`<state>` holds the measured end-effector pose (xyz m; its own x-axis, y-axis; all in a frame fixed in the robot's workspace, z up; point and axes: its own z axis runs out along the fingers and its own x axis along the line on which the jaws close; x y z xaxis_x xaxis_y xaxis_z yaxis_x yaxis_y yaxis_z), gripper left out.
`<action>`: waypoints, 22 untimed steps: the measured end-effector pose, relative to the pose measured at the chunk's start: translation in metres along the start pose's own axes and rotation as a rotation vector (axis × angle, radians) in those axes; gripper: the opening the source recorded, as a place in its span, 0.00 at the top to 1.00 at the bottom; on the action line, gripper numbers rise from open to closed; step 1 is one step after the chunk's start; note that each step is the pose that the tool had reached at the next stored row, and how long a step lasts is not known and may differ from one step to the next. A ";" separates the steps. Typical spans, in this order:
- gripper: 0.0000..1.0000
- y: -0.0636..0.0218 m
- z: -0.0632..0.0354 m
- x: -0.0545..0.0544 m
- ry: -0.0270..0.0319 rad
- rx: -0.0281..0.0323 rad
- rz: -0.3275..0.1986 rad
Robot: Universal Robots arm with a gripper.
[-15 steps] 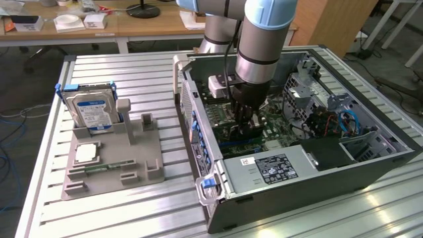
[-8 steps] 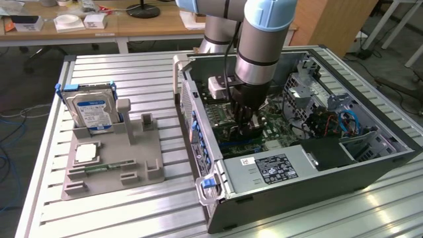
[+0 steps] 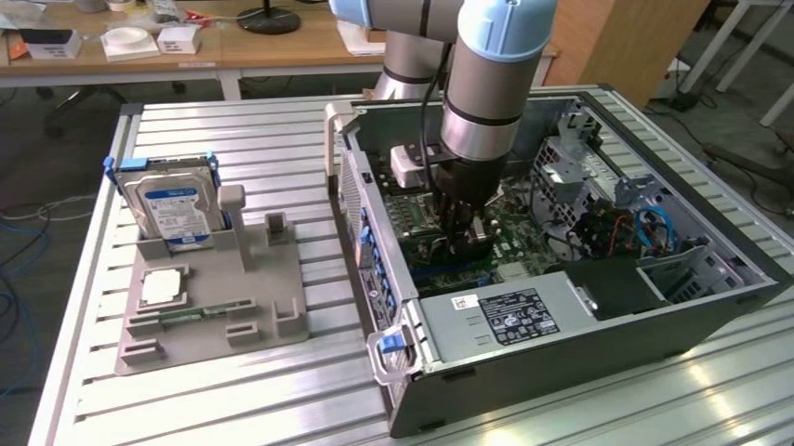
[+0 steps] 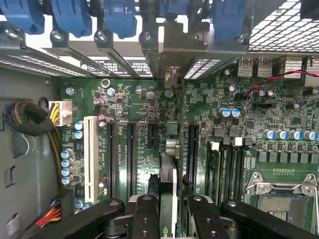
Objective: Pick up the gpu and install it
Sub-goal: 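Insert the gpu into the slot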
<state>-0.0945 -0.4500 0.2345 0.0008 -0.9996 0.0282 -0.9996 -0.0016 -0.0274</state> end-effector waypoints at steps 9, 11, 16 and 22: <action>0.73 0.0000 0.0007 0.000 -0.0001 0.0001 0.000; 0.73 0.0000 0.0016 0.000 -0.0002 0.0002 0.000; 0.73 0.0004 0.0052 0.000 0.0009 -0.0008 0.000; 0.73 0.0003 0.0058 0.000 -0.0002 -0.0002 0.000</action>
<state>-0.0947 -0.4499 0.2288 0.0009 -0.9996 0.0280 -0.9996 -0.0016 -0.0272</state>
